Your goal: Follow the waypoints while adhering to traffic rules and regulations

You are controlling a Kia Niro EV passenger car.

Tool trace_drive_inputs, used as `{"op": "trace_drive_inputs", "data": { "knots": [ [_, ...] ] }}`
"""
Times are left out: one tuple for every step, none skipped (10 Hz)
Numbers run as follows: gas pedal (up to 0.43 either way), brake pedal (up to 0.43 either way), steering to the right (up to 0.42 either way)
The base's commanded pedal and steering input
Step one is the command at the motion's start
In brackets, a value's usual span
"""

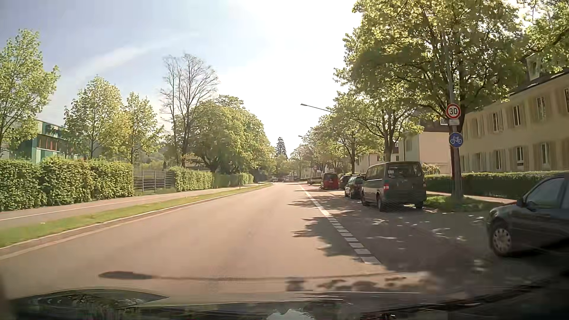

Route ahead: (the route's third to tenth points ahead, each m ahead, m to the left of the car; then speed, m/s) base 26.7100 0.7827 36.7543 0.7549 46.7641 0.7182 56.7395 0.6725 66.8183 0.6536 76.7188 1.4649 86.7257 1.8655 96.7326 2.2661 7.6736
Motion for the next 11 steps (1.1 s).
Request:
{"op": "trace_drive_inputs", "data": {
  "knots": [
    [0.130,0.000,0.000],
    [0.130,0.000,0.000],
    [0.130,0.000,0.000],
    [0.130,0.000,-0.001],
    [0.130,0.000,-0.001],
    [0.130,0.000,-0.001],
    [0.130,0.000,-0.001],
    [0.130,0.000,-0.001],
    [0.130,0.000,-0.001],
    [0.130,0.000,-0.001],
    [0.130,0.000,-0.001]
  ]
}}
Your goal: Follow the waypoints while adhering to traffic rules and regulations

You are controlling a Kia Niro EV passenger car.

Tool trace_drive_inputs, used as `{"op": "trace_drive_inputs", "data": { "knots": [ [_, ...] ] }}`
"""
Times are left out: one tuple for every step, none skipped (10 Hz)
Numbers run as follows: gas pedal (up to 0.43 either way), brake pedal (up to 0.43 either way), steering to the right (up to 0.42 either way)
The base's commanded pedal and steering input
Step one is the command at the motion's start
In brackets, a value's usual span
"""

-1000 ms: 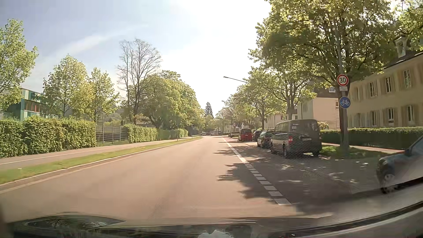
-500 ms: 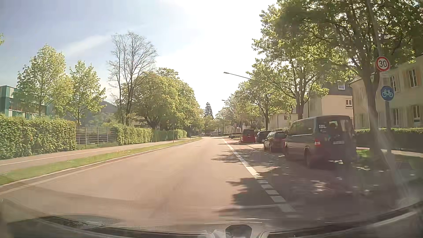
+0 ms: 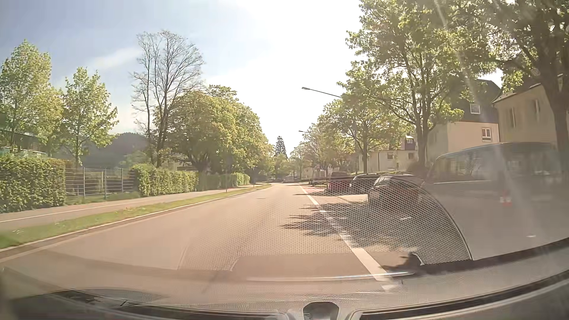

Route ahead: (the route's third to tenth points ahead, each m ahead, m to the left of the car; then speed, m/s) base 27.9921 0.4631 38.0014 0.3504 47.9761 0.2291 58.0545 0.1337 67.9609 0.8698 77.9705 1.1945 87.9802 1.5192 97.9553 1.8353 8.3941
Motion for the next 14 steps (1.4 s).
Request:
{"op": "trace_drive_inputs", "data": {
  "knots": [
    [0.118,0.000,-0.001],
    [0.110,0.000,-0.001],
    [0.067,0.000,-0.001],
    [0.020,0.000,-0.001],
    [0.000,0.000,-0.001],
    [0.000,0.000,-0.001],
    [0.000,0.000,-0.001],
    [0.000,0.000,0.000],
    [0.000,0.000,0.000],
    [0.000,0.000,-0.001],
    [0.000,0.000,-0.001],
    [0.000,0.000,0.000],
    [0.000,0.000,0.000],
    [0.000,0.000,0.000]
  ]
}}
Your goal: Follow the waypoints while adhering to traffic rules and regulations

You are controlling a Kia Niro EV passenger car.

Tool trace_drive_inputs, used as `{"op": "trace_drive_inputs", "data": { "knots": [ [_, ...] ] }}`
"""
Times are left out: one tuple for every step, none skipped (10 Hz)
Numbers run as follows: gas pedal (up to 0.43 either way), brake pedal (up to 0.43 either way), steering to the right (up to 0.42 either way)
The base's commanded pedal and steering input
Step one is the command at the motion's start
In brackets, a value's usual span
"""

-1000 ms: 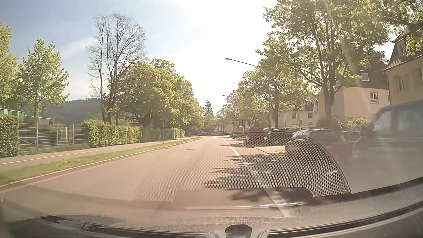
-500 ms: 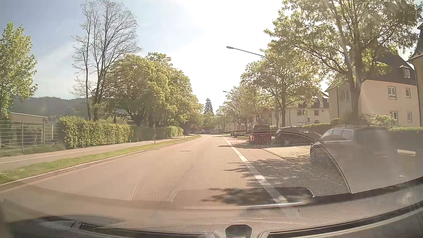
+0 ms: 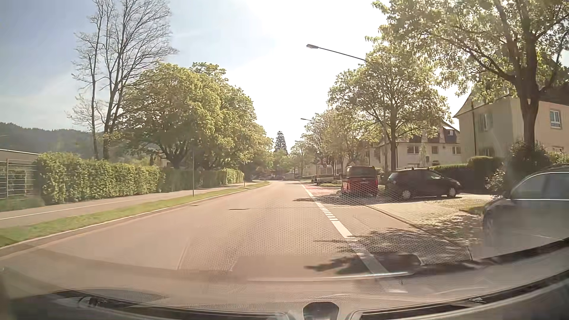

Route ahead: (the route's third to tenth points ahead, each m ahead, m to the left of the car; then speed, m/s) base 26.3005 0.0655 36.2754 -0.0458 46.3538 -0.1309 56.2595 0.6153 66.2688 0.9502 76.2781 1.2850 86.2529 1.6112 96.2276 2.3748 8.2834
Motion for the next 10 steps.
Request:
{"op": "trace_drive_inputs", "data": {
  "knots": [
    [0.000,0.000,0.000],
    [0.000,0.000,0.000],
    [0.000,0.000,0.000],
    [0.000,0.000,0.000],
    [0.000,0.000,0.000],
    [0.000,0.000,0.000],
    [0.000,0.000,0.000],
    [0.000,0.000,0.000],
    [0.000,0.000,0.000],
    [0.008,0.000,-0.001]
  ]
}}
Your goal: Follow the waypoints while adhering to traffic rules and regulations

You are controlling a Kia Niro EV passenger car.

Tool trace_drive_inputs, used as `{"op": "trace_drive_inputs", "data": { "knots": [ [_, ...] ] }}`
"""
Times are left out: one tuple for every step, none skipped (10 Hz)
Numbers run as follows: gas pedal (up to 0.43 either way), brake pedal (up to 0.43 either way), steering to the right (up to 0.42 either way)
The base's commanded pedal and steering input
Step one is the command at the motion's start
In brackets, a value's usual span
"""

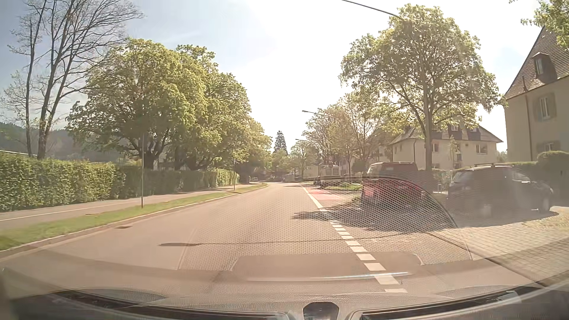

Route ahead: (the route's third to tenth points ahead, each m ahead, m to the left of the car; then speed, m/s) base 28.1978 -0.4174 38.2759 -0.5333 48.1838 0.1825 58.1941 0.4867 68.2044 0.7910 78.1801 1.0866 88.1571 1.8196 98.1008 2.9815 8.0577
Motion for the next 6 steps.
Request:
{"op": "trace_drive_inputs", "data": {
  "knots": [
    [0.008,0.000,-0.001],
    [0.008,0.000,-0.001],
    [0.008,0.000,-0.001],
    [0.008,0.000,-0.001],
    [0.008,0.000,-0.001],
    [0.008,0.000,-0.001]
  ]
}}
